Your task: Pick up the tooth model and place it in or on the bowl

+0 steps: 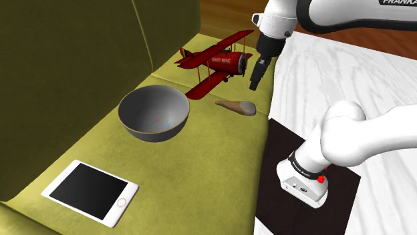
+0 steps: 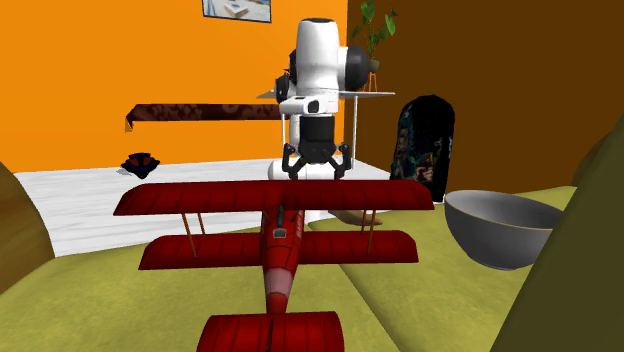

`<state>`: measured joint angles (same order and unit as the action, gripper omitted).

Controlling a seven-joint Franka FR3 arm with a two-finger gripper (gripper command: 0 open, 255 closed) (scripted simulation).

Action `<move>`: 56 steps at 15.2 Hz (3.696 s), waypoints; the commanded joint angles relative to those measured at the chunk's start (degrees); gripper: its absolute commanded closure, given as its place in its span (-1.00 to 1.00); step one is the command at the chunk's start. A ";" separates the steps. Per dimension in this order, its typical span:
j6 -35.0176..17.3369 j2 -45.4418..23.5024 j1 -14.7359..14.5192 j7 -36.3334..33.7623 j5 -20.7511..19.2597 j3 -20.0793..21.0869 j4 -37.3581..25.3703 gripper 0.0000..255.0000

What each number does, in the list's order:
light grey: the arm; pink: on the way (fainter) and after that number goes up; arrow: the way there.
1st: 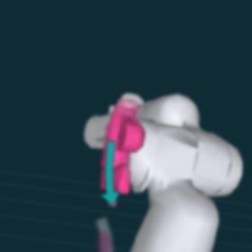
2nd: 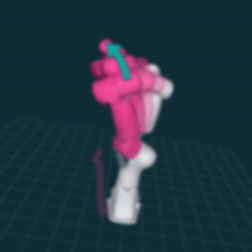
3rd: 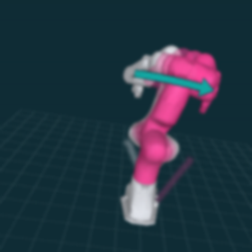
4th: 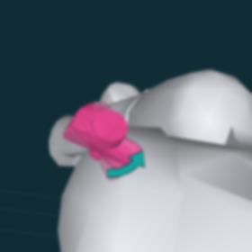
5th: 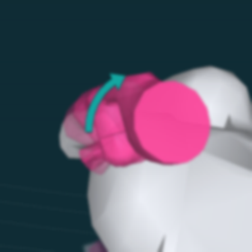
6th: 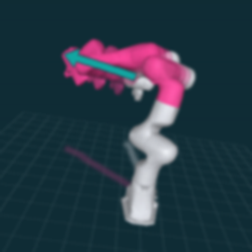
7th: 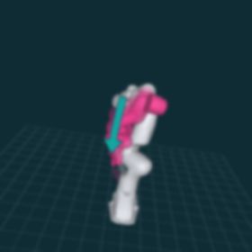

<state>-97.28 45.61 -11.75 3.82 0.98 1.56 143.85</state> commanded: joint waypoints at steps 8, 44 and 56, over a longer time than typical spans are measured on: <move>-11.65 1.53 -8.94 7.40 4.92 3.02 6.49 -1.00; -6.28 0.73 -8.81 7.02 4.60 2.84 0.30 1.00; 2.29 -1.04 -8.61 6.60 4.11 2.41 -10.04 1.00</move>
<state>-95.66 44.78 -20.40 10.39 5.16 4.07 134.68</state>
